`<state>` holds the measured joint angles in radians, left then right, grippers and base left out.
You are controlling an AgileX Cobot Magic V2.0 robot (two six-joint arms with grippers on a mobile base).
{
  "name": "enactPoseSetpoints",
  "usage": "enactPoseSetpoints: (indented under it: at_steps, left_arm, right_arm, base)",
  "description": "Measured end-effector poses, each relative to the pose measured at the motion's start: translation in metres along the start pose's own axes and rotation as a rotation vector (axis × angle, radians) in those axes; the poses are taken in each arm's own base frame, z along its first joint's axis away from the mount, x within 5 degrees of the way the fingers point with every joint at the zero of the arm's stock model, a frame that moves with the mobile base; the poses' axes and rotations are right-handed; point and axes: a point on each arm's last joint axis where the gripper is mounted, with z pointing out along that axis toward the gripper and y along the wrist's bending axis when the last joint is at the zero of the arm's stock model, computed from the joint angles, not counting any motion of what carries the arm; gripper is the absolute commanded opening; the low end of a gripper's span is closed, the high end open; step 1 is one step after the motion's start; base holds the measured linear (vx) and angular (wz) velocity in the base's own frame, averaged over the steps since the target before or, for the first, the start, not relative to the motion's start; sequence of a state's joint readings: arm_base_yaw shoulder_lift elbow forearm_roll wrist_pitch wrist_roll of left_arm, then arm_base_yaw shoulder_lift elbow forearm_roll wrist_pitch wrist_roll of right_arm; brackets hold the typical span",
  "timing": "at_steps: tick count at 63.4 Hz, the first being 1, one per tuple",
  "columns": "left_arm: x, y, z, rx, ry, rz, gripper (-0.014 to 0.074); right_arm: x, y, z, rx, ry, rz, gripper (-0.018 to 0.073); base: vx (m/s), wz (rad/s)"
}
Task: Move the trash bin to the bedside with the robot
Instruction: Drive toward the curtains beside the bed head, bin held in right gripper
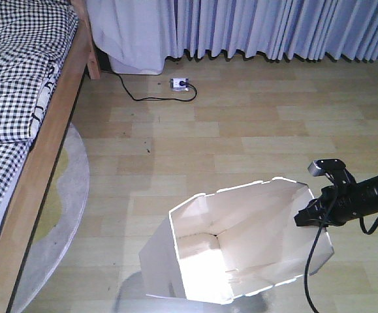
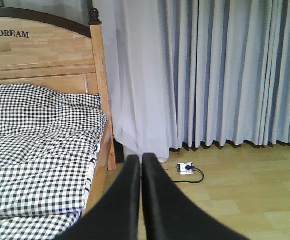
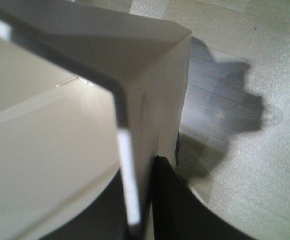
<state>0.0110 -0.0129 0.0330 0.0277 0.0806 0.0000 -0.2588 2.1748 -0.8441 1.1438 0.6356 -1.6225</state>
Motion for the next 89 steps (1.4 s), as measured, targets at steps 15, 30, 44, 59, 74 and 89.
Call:
enactPoseSetpoints:
  at_steps: [15, 30, 44, 59, 74, 89]
  left_arm:
    - [0.0, 0.0, 0.0, 0.0, 0.0, 0.0, -0.0006]
    - [0.0, 0.0, 0.0, 0.0, 0.0, 0.0, -0.0006]
    - [0.0, 0.0, 0.0, 0.0, 0.0, 0.0, -0.0006]
    - [0.0, 0.0, 0.0, 0.0, 0.0, 0.0, -0.0006]
    - [0.0, 0.0, 0.0, 0.0, 0.0, 0.0, -0.0006]
    - [0.0, 0.0, 0.0, 0.0, 0.0, 0.0, -0.0006]
  right_arm:
    - [0.0, 0.0, 0.0, 0.0, 0.001, -0.001, -0.0005]
    - [0.0, 0.0, 0.0, 0.0, 0.001, -0.001, -0.0005]
    - [0.0, 0.0, 0.0, 0.0, 0.001, -0.001, -0.0005]
    - [0.0, 0.0, 0.0, 0.0, 0.001, -0.001, -0.0005]
    - [0.0, 0.0, 0.0, 0.0, 0.001, -0.001, -0.0005]
    - [0.0, 0.0, 0.0, 0.0, 0.001, -0.001, -0.0005]
  base:
    - [0.16, 0.01]
    - [0.19, -0.02]
    - [0.19, -0.03]
    - [0.19, -0.04]
    - [0.18, -0.06]
    - [0.19, -0.04]
